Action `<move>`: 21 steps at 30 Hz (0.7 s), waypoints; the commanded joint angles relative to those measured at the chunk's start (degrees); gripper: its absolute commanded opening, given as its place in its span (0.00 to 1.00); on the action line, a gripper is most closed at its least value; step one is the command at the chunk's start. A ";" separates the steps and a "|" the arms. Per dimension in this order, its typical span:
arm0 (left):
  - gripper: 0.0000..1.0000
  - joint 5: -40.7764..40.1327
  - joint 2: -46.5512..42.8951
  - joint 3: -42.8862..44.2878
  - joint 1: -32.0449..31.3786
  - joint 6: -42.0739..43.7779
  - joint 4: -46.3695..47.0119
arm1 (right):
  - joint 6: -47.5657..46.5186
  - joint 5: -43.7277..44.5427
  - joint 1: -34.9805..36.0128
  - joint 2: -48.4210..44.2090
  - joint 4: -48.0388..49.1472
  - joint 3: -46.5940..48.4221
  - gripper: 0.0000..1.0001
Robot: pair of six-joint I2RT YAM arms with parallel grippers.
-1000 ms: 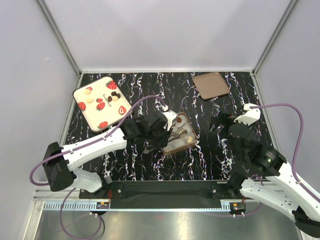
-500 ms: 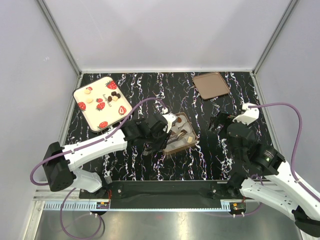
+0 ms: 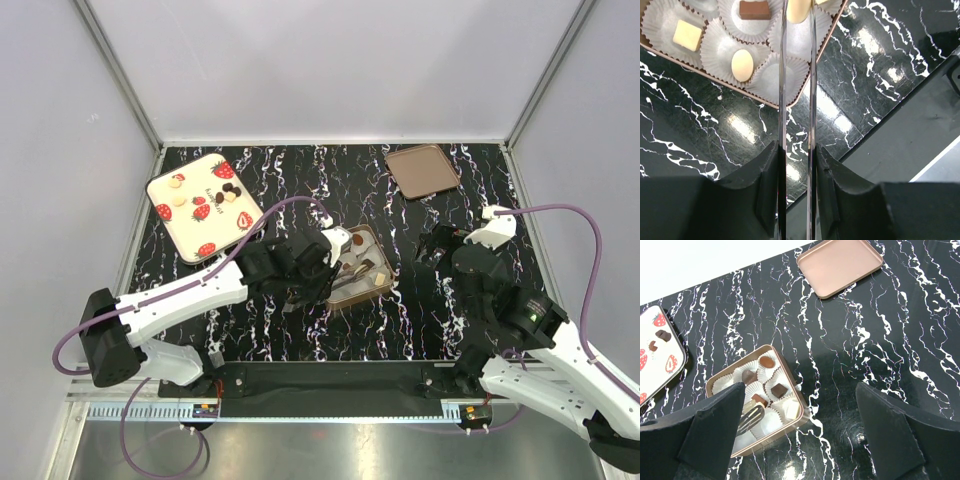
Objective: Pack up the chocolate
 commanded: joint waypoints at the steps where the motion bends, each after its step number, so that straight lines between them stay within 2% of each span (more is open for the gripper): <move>1: 0.29 0.11 -1.26 -0.09 -0.52 -0.08 0.59 | 0.85 1.51 -0.41 0.04 2.33 1.77 1.00; 14: 0.31 0.91 0.15 -0.88 -0.87 0.18 0.07 | 1.03 1.16 -0.41 0.22 2.50 1.85 1.00; 21: 0.37 0.91 0.85 0.52 -0.96 0.88 -0.03 | 0.85 1.60 -0.41 -0.05 2.33 1.85 1.00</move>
